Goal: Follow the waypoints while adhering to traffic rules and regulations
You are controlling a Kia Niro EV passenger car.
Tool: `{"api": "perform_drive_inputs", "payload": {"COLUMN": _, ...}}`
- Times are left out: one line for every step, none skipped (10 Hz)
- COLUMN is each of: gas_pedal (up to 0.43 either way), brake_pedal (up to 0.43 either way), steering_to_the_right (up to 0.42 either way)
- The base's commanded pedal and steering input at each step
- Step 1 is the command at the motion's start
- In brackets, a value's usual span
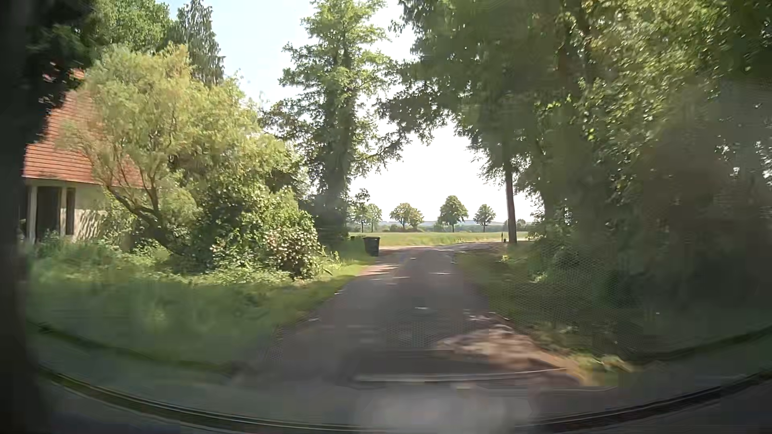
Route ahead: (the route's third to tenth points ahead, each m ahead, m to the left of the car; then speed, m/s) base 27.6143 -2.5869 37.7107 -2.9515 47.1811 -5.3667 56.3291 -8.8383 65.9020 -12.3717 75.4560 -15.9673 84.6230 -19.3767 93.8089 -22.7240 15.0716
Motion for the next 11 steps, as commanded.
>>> {"api": "perform_drive_inputs", "payload": {"gas_pedal": 0.000, "brake_pedal": 0.006, "steering_to_the_right": -0.003}}
{"api": "perform_drive_inputs", "payload": {"gas_pedal": 0.000, "brake_pedal": 0.006, "steering_to_the_right": -0.003}}
{"api": "perform_drive_inputs", "payload": {"gas_pedal": 0.000, "brake_pedal": 0.006, "steering_to_the_right": 0.000}}
{"api": "perform_drive_inputs", "payload": {"gas_pedal": 0.000, "brake_pedal": 0.006, "steering_to_the_right": 0.001}}
{"api": "perform_drive_inputs", "payload": {"gas_pedal": 0.000, "brake_pedal": 0.006, "steering_to_the_right": 0.001}}
{"api": "perform_drive_inputs", "payload": {"gas_pedal": 0.000, "brake_pedal": 0.006, "steering_to_the_right": 0.001}}
{"api": "perform_drive_inputs", "payload": {"gas_pedal": 0.000, "brake_pedal": 0.006, "steering_to_the_right": 0.004}}
{"api": "perform_drive_inputs", "payload": {"gas_pedal": 0.000, "brake_pedal": 0.006, "steering_to_the_right": 0.009}}
{"api": "perform_drive_inputs", "payload": {"gas_pedal": 0.008, "brake_pedal": 0.006, "steering_to_the_right": 0.013}}
{"api": "perform_drive_inputs", "payload": {"gas_pedal": 0.039, "brake_pedal": 0.006, "steering_to_the_right": 0.015}}
{"api": "perform_drive_inputs", "payload": {"gas_pedal": 0.059, "brake_pedal": 0.006, "steering_to_the_right": 0.016}}
